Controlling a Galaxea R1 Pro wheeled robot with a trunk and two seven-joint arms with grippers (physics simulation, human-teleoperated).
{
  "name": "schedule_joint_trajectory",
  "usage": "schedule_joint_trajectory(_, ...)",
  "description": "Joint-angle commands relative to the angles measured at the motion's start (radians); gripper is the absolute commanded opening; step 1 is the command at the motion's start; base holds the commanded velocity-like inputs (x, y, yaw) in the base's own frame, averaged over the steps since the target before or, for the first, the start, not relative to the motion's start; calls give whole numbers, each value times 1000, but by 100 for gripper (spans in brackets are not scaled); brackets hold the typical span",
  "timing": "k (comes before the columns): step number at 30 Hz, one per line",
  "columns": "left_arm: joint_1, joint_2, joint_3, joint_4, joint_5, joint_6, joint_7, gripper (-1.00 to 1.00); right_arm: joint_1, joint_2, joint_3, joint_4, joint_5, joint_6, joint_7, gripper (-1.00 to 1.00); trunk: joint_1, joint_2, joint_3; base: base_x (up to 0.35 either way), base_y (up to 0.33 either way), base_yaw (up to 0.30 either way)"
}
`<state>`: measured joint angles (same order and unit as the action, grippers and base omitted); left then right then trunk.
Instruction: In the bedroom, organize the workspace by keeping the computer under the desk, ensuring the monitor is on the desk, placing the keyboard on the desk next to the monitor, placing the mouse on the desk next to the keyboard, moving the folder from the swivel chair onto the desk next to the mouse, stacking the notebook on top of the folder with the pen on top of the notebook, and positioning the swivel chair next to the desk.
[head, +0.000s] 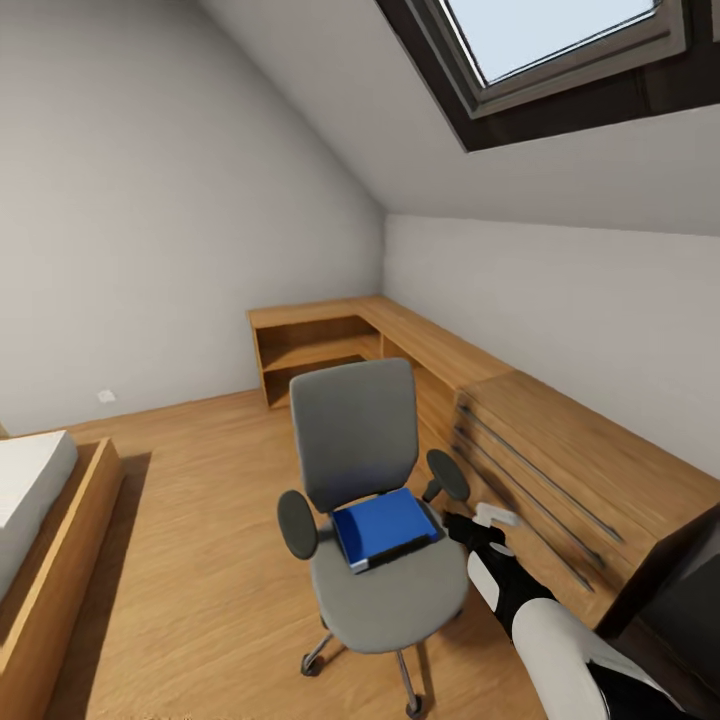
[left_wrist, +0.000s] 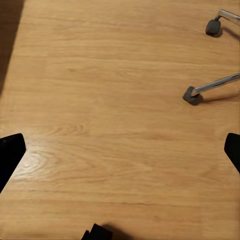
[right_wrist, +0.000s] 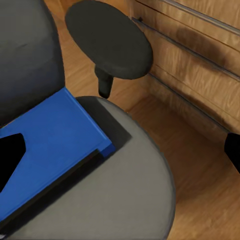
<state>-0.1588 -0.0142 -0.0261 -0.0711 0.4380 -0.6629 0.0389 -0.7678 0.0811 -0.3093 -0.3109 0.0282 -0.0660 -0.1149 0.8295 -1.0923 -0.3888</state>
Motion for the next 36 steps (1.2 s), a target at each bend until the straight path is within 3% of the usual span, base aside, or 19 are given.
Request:
schedule_joint_trajectory(1, -1, 0, -3, 1, 1, -3, 4, 100, -1, 1, -4, 1, 3, -3, -2, 100, 0, -1, -1, 0, 0, 104)
schedule_joint_trajectory(27, -1, 7, -2, 1, 2, -4, 4, 100, -1, -4, -4, 4, 5, -5, 6, 100, 0, -1, -17, 28, 0, 117)
schedule_joint_trajectory(36, -1, 8, -2, 1, 1, -5, 4, 100, -1, -4, -4, 29, 75, -5, 9, 100, 0, -1, -17, 106, 0, 0)
